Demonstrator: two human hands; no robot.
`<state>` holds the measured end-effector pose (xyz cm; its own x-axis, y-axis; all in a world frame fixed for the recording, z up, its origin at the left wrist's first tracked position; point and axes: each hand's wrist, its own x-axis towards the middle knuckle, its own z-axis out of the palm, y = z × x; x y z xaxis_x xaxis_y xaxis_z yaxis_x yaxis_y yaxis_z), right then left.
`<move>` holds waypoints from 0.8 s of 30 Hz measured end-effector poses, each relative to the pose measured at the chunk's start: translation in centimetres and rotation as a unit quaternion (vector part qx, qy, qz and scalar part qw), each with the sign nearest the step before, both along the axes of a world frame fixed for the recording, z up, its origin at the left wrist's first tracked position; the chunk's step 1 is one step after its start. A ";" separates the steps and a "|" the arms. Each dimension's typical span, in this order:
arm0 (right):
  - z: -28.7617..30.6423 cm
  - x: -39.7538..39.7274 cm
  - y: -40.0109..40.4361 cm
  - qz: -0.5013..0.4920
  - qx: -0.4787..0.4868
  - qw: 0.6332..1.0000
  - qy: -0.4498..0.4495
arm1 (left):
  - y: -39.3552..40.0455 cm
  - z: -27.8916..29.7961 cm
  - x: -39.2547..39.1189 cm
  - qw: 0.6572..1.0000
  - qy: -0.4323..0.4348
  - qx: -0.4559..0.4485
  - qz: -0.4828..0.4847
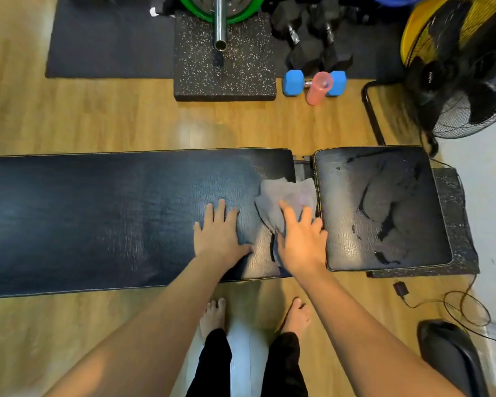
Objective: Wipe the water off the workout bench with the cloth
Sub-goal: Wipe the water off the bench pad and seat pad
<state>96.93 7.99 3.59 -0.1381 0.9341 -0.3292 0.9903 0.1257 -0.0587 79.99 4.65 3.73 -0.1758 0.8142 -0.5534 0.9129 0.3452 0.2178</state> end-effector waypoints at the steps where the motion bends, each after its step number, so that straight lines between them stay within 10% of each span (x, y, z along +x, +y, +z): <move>1: -0.4 0.1 -1.4 0.025 0.011 1.000 0.002 | 0.1 -0.6 1.1 1.000 0.006 -0.014 0.011; 20: -2.1 1.3 1.6 -0.040 0.010 0.999 0.035 | 0.6 -2.6 3.6 0.990 -0.039 -0.105 0.083; 24: -2.2 0.6 -3.3 0.071 0.022 0.995 0.066 | 0.2 -3.0 3.9 0.992 -0.040 -0.071 0.093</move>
